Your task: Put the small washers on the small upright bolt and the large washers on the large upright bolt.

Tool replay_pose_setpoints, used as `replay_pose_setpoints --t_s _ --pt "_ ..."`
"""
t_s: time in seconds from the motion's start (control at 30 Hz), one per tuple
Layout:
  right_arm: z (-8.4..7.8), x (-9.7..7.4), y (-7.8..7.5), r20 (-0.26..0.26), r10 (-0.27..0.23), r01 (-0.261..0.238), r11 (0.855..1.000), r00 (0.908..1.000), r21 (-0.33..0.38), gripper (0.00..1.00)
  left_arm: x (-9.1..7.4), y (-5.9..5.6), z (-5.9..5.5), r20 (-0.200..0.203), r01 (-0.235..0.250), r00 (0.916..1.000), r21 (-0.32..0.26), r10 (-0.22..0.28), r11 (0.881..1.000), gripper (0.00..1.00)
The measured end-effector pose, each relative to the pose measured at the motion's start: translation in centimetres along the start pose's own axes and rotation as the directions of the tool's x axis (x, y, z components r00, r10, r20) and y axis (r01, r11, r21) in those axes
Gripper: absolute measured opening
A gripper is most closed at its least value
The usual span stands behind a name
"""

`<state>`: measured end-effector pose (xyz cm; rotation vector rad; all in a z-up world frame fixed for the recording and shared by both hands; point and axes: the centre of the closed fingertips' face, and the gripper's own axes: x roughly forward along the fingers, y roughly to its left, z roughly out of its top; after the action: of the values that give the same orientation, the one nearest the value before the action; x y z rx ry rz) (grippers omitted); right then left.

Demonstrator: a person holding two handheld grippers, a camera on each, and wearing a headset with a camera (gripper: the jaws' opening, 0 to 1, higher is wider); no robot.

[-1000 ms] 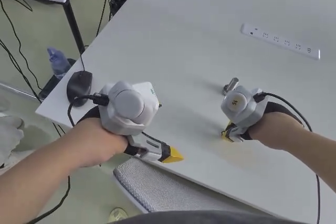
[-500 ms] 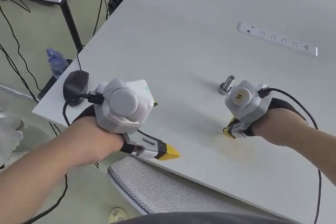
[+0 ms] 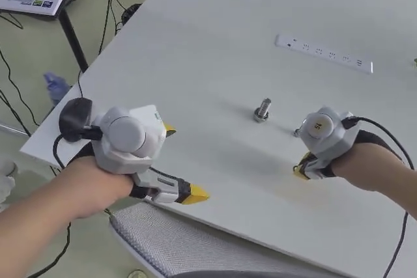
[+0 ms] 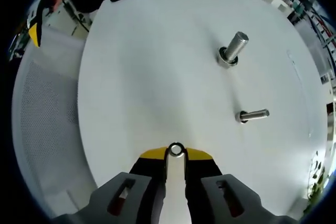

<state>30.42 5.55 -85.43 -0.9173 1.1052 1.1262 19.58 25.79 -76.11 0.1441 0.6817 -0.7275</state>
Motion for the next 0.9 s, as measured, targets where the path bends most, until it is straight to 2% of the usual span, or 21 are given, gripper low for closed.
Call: replay_pose_setpoints --t_s 0.17,0.23,0.37,0.6,0.73,0.9 --pt "-1.0 -1.0 -0.5 0.009 -0.005 0.004 1.0 0.9999 0.014 0.12 0.1 -0.2 0.5 0.022 -0.008 0.9997 -0.008 0.008 1.0 0.88" --pt "-1.1 -1.4 -0.8 0.017 -0.003 0.002 1.0 0.9999 0.024 0.12 0.1 0.0 0.5 0.018 -0.012 0.9998 -0.012 0.013 1.0 0.88" --pt "-1.1 -1.8 -1.1 0.024 0.0 0.0 1.0 0.9997 0.031 0.12 0.0 1.1 0.8 0.016 -0.034 0.9993 -0.009 0.034 0.999 0.89" --pt "-0.5 -2.3 -2.3 0.044 -0.001 0.0 0.999 0.999 0.036 0.12 0.0 1.7 1.5 0.02 -0.048 0.9986 -0.009 0.049 0.999 0.89" --pt "0.3 -2.9 -3.6 0.053 -0.01 0.009 1.0 0.9986 0.03 0.12 0.0 2.3 1.6 0.022 -0.066 0.9975 -0.037 0.067 0.997 0.89" --pt "1.4 -3.7 -5.4 0.066 -0.027 0.025 0.999 0.9975 0.029 0.12 0.0 2.5 1.4 0.014 -0.068 0.9976 -0.034 0.068 0.997 0.89"
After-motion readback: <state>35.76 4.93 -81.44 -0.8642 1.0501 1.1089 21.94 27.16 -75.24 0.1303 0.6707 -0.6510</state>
